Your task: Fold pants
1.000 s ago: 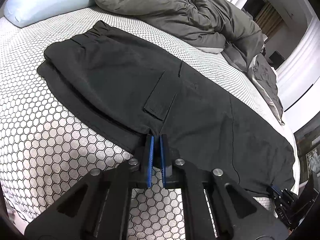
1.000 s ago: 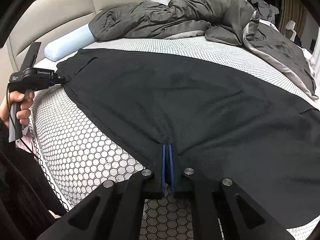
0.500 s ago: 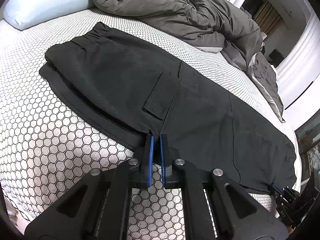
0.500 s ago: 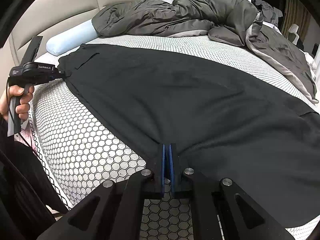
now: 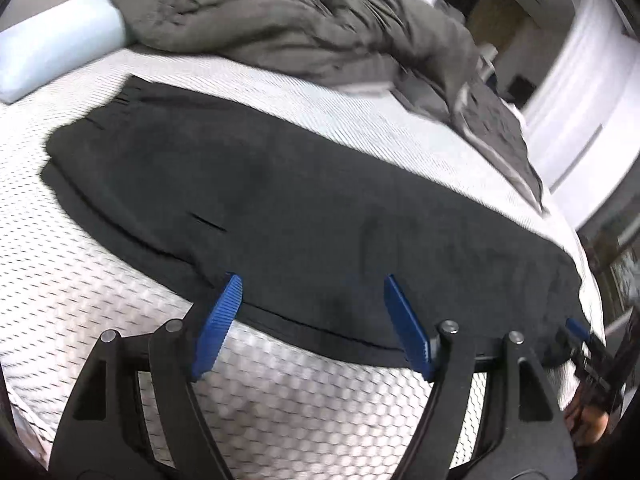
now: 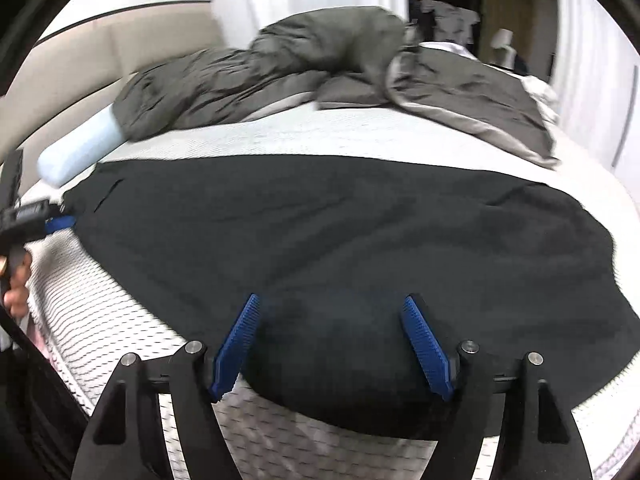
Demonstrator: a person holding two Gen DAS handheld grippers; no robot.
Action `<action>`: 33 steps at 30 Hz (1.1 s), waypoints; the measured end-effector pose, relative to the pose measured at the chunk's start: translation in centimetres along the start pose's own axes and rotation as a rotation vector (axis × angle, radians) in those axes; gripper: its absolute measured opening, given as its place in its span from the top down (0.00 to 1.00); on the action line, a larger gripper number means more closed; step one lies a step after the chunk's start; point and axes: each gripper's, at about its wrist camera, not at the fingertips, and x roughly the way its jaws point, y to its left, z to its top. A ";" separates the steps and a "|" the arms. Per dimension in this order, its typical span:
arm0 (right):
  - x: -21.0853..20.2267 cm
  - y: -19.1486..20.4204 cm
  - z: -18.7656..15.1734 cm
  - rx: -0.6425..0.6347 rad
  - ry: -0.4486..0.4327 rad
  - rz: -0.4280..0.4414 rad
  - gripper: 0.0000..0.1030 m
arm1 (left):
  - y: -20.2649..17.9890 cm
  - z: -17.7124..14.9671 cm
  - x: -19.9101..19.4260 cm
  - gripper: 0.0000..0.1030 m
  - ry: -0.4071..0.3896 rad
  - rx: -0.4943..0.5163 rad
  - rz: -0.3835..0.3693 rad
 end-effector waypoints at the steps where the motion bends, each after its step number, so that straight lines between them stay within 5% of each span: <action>1: -0.2 -0.4 0.0 0.006 -0.006 -0.013 0.27 | -0.7 -0.1 0.6 0.31 0.021 0.021 0.001; 3: -0.7 -1.1 0.1 0.019 -0.018 -0.030 0.27 | -1.5 -0.5 1.4 0.31 0.050 0.047 0.021; 4: -0.9 -1.3 0.1 0.026 -0.025 -0.032 0.27 | -1.8 -0.6 1.8 0.40 0.058 0.051 0.036; 7: -1.2 -1.9 0.0 0.028 -0.032 -0.040 0.27 | -2.7 -0.9 2.7 0.96 0.057 0.088 0.111; 8: -1.4 -2.0 0.0 0.029 -0.034 -0.042 0.27 | -2.7 -1.0 2.8 1.00 0.055 0.087 0.109; 13: -2.0 -2.4 -0.4 0.032 -0.041 -0.040 0.27 | -1.3 -1.8 1.7 1.00 0.031 0.065 0.138; 19: -2.7 -5.0 -1.1 0.097 -0.022 -0.025 0.25 | -1.0 -1.0 0.5 0.99 0.011 0.049 0.050; 21: -3.1 -7.7 -1.5 0.177 -0.014 -0.019 0.24 | -1.7 -1.2 0.0 0.80 0.020 0.055 -0.028; 23: -3.5 -10.9 -2.0 0.289 -0.006 -0.011 0.24 | -2.6 -2.0 -0.4 0.45 0.050 0.065 -0.096; 24: -3.8 -12.1 -2.3 0.337 -0.003 -0.005 0.24 | -3.1 -2.3 -0.4 0.44 0.065 0.073 -0.139; 28: -4.8 -16.9 -3.8 0.535 -0.007 0.011 0.24 | -4.4 -2.7 0.9 0.44 0.119 0.050 -0.218; 33: -3.3 -21.2 -4.5 0.740 -0.026 0.084 0.23 | -2.8 -1.8 2.9 0.86 0.129 -0.096 -0.183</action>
